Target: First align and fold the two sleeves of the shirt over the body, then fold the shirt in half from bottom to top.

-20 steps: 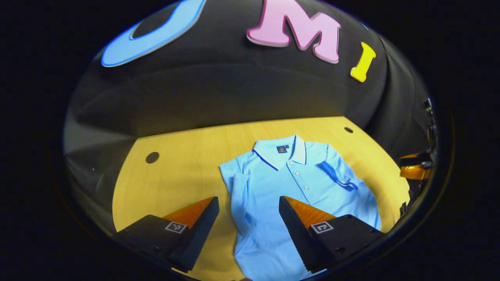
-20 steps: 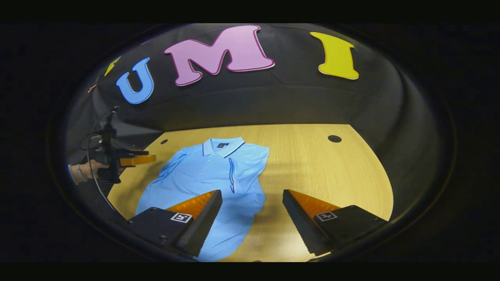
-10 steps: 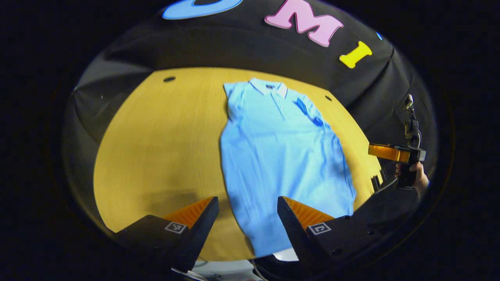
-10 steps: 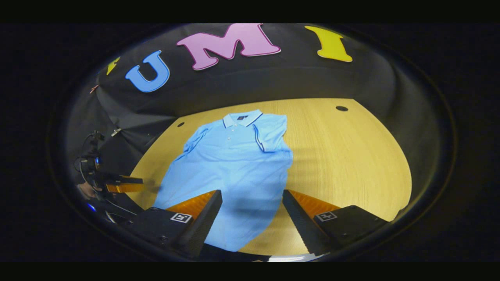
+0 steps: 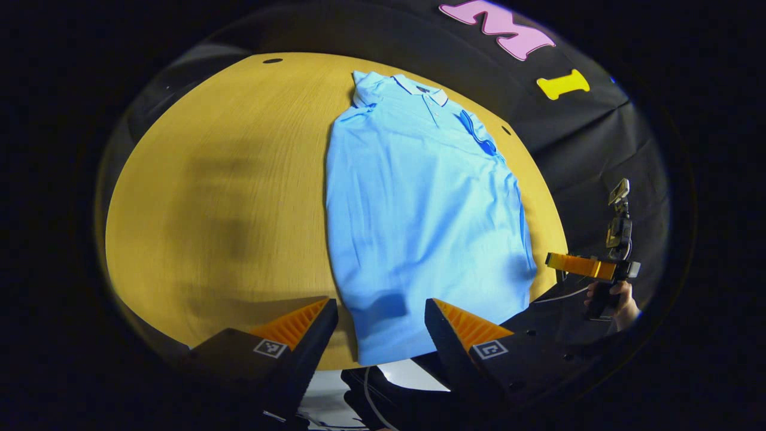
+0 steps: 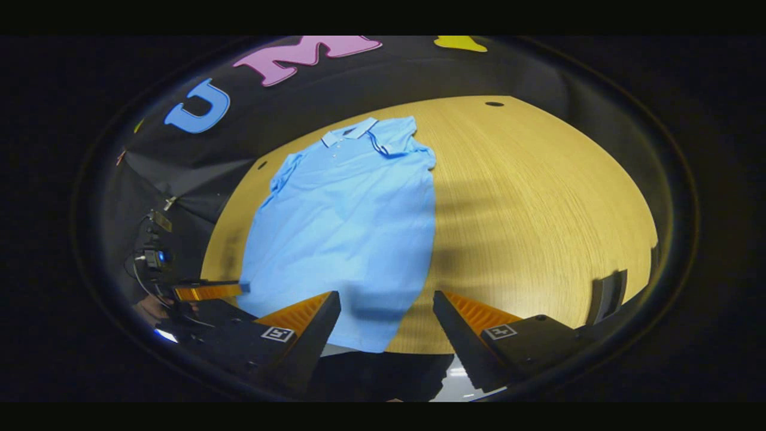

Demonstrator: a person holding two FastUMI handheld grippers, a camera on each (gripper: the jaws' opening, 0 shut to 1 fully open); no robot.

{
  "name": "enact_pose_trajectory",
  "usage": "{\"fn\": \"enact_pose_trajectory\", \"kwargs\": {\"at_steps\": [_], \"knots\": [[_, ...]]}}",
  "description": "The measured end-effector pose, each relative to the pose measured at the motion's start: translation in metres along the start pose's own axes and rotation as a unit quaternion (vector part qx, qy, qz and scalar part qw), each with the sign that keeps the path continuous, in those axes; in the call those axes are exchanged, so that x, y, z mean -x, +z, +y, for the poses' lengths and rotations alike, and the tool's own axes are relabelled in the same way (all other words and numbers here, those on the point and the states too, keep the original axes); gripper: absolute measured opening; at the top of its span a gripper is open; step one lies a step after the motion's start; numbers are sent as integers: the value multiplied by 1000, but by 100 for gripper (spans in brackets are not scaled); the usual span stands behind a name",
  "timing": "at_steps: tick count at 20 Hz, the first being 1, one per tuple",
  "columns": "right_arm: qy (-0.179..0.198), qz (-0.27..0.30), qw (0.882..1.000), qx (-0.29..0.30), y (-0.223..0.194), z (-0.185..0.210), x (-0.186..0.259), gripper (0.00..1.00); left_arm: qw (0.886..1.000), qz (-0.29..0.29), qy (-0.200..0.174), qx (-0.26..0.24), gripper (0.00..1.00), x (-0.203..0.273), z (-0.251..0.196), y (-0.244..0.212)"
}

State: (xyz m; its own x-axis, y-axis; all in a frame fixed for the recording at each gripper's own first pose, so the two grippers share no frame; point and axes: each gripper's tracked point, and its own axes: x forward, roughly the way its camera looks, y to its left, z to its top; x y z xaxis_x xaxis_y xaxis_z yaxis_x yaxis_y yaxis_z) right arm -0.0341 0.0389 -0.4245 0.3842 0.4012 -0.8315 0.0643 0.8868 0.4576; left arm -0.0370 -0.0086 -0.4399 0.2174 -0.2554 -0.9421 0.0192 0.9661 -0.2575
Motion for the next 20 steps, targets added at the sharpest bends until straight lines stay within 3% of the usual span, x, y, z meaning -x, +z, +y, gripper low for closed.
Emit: {"fn": "enact_pose_trajectory", "kwargs": {"at_steps": [4,7,9,11,12,13,14,15,16,17,19,20], "knots": [[-5,41,998,-40,-21,4,-14,98,1000,26,6,-7,96,0,-5,-7],[-14,72,993,-91,-24,12,-18,98,998,57,0,16,96,-1,-14,-14],[-30,97,990,-93,-29,13,-21,96,998,61,-2,34,96,-3,-17,-9],[-35,110,991,-73,-32,19,-21,88,997,64,-4,39,95,-7,-21,-7],[-40,119,990,-63,-36,19,-24,92,997,65,-1,37,95,-7,-22,-6],[-39,127,989,-58,-36,22,-28,79,997,67,5,30,94,-8,-21,-7],[-34,145,987,-53,-40,23,-31,76,998,66,7,18,93,-9,-21,-8],[-10,155,985,-73,-46,33,-36,38,998,65,21,5,93,-12,-17,-9],[13,171,980,-96,-49,41,-37,0,998,52,37,-11,79,-17,-12,-5],[35,168,978,-121,-43,47,-44,0,998,39,45,-26,56,-21,-10,-3],[55,155,976,-145,-40,48,-48,5,1000,17,15,-16,12,-25,-23,3],[63,143,976,-150,-37,47,-46,5,1000,19,1,-7,6,-27,-26,2]]}}
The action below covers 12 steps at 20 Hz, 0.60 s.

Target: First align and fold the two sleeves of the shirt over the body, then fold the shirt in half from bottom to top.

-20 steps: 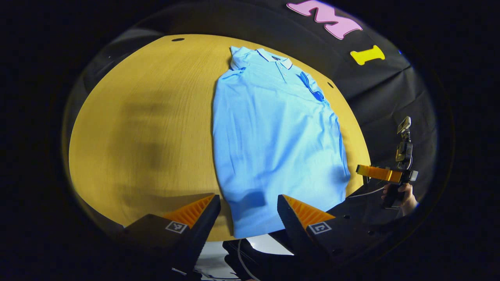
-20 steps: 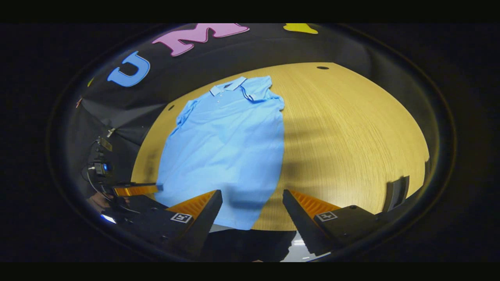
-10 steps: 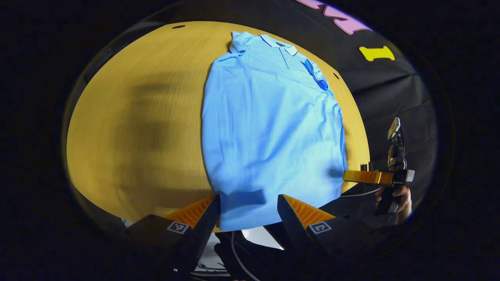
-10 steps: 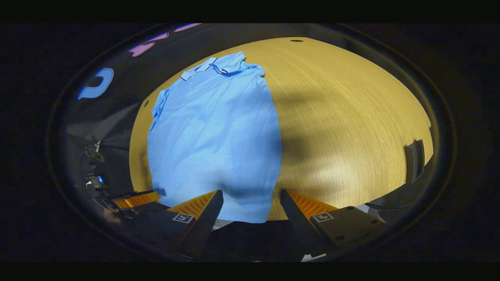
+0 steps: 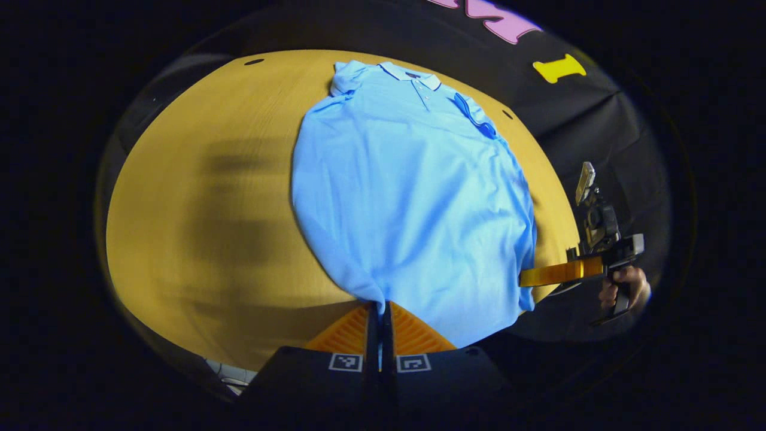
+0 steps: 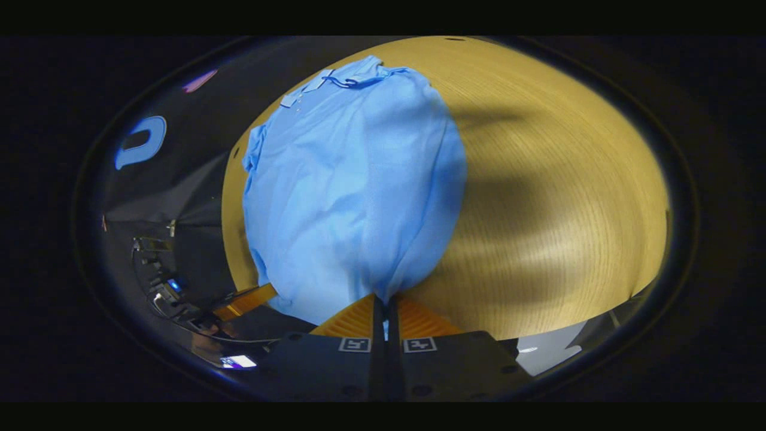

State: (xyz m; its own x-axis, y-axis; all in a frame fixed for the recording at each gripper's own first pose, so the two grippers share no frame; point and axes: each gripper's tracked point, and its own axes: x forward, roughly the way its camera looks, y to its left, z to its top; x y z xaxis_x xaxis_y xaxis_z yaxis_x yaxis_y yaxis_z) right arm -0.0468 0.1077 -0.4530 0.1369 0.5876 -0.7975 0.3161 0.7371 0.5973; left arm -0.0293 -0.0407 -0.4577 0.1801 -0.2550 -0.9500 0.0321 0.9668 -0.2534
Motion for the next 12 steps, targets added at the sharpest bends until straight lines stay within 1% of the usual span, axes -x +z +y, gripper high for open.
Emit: {"fn": "enact_pose_trajectory", "kwargs": {"at_steps": [1,2,3,4,5,6,7,9,10,11,12], "knots": [[7,-1,1000,2,3,0,1,5,1000,2,-5,5,6,1,0,-3],[12,-8,1000,6,5,0,1,0,1000,5,-8,6,6,3,0,-3],[16,-10,1000,11,6,-1,2,0,1000,4,-15,3,6,5,-2,-2],[21,-12,1000,14,8,-1,2,5,1000,0,-24,0,6,8,-4,1],[29,-15,999,16,10,1,3,5,999,-6,-34,-2,6,11,-6,4],[41,-17,999,16,10,5,5,0,999,-14,-45,-2,6,14,-9,8],[55,-17,998,16,11,11,6,5,998,-22,-56,-1,6,18,-12,12],[86,-23,996,16,12,22,13,5,997,-32,-66,-2,6,22,-15,20],[103,-24,994,15,13,30,15,10,997,-37,-70,-6,6,24,-17,24],[115,-29,993,18,15,35,19,4,996,-44,-75,-11,6,27,-19,29],[128,-33,991,22,19,40,22,4,995,-53,-82,-18,6,31,-22,35]]}}
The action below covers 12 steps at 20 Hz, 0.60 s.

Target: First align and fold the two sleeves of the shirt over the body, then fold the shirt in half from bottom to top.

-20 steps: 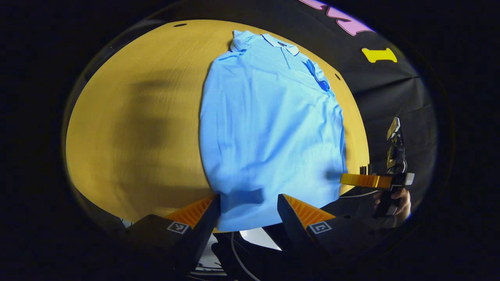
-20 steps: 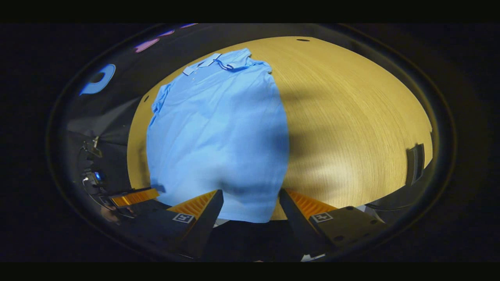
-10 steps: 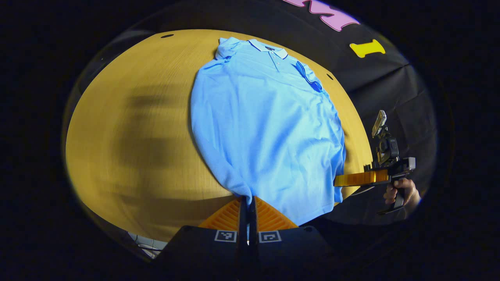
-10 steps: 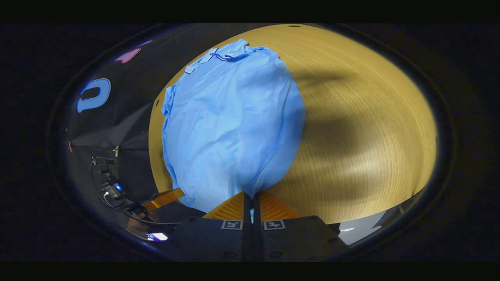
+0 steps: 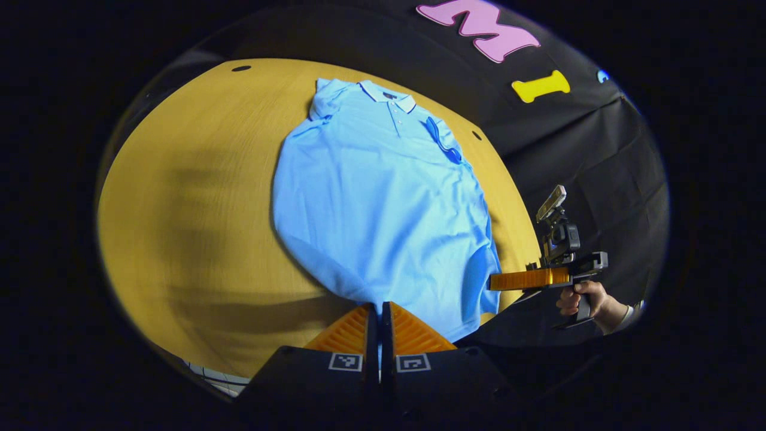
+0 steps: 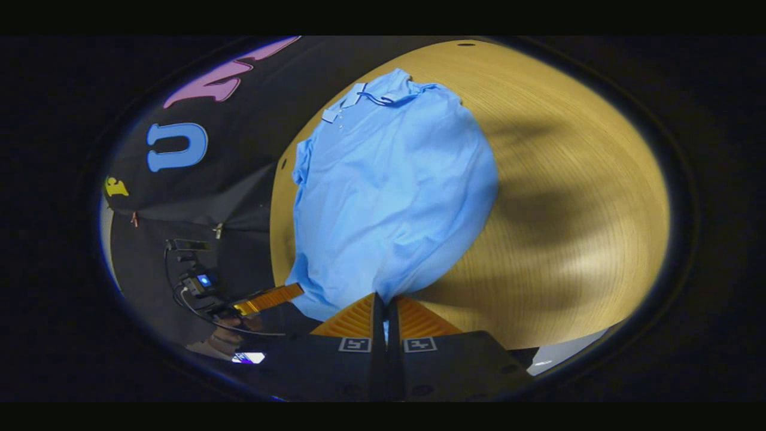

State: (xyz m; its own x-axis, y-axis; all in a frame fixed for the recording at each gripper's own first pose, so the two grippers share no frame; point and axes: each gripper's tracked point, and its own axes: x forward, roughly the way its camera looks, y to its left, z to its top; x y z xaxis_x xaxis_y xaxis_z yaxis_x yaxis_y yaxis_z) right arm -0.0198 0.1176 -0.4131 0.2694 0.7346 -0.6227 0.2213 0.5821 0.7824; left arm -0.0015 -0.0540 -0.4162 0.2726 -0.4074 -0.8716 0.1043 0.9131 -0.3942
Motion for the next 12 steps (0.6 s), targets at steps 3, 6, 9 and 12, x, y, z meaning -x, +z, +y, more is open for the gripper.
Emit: {"fn": "enact_pose_trajectory", "kwargs": {"at_steps": [3,6,9,12], "knots": [[37,-24,999,11,18,18,7,4,999,-27,-16,-15,6,5,-10,18],[69,-58,996,19,44,34,14,5,998,-50,-17,-14,6,9,-14,37],[89,-89,991,43,72,50,23,0,997,-77,-15,-17,6,16,-18,62],[106,-123,983,80,107,72,35,0,993,-113,-15,-27,6,25,-24,101]]}}
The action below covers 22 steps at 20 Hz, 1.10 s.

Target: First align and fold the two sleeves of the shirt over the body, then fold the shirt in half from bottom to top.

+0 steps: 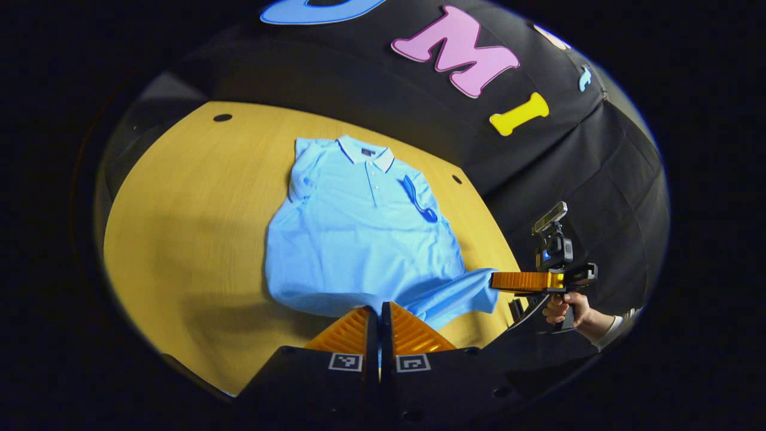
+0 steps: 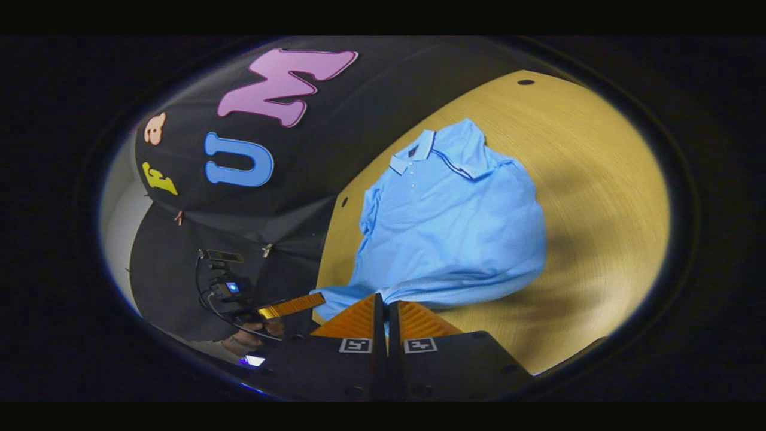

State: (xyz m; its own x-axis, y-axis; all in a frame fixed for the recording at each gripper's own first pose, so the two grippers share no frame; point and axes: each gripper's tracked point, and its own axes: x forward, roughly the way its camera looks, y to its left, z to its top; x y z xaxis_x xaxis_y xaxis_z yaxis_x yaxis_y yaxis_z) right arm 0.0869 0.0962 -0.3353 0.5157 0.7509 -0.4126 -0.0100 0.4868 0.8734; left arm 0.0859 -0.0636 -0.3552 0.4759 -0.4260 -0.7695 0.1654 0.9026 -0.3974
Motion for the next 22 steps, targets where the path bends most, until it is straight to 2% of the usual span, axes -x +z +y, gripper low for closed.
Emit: {"fn": "enact_pose_trajectory", "kwargs": {"at_steps": [3,5,8,9,10,13,14,15,18,19,20,21,22], "knots": [[14,-33,999,39,54,20,-1,0,999,-34,-2,-9,6,-3,-4,50],[17,-52,996,67,97,29,-7,9,998,-57,1,-17,6,-8,-4,89],[4,-82,990,116,160,33,-27,5,996,-87,16,-28,6,-26,-7,145],[4,-89,988,125,179,34,-34,0,994,-100,16,-28,6,-35,-11,164],[3,-96,987,132,198,34,-43,4,993,-109,21,-29,6,-45,-9,182],[-19,-111,981,158,257,18,-80,5,991,-124,47,-28,6,-87,4,232],[-32,-115,979,167,276,9,-94,0,990,-126,59,-30,6,-103,11,248],[-44,-118,977,171,296,-1,-111,5,988,-129,76,-29,6,-124,24,265],[-75,-119,974,179,337,-27,-152,4,985,-129,110,9,6,-179,60,299],[-84,-116,972,184,345,-38,-165,5,984,-120,133,19,6,-189,80,298],[-93,-111,971,188,350,-47,-176,0,981,-106,158,22,6,-202,101,298],[-102,-107,971,190,352,-54,-187,0,979,-90,180,23,0,-216,121,293],[-121,-104,969,191,354,-69,-197,0,977,-78,198,22,6,-226,136,288]]}}
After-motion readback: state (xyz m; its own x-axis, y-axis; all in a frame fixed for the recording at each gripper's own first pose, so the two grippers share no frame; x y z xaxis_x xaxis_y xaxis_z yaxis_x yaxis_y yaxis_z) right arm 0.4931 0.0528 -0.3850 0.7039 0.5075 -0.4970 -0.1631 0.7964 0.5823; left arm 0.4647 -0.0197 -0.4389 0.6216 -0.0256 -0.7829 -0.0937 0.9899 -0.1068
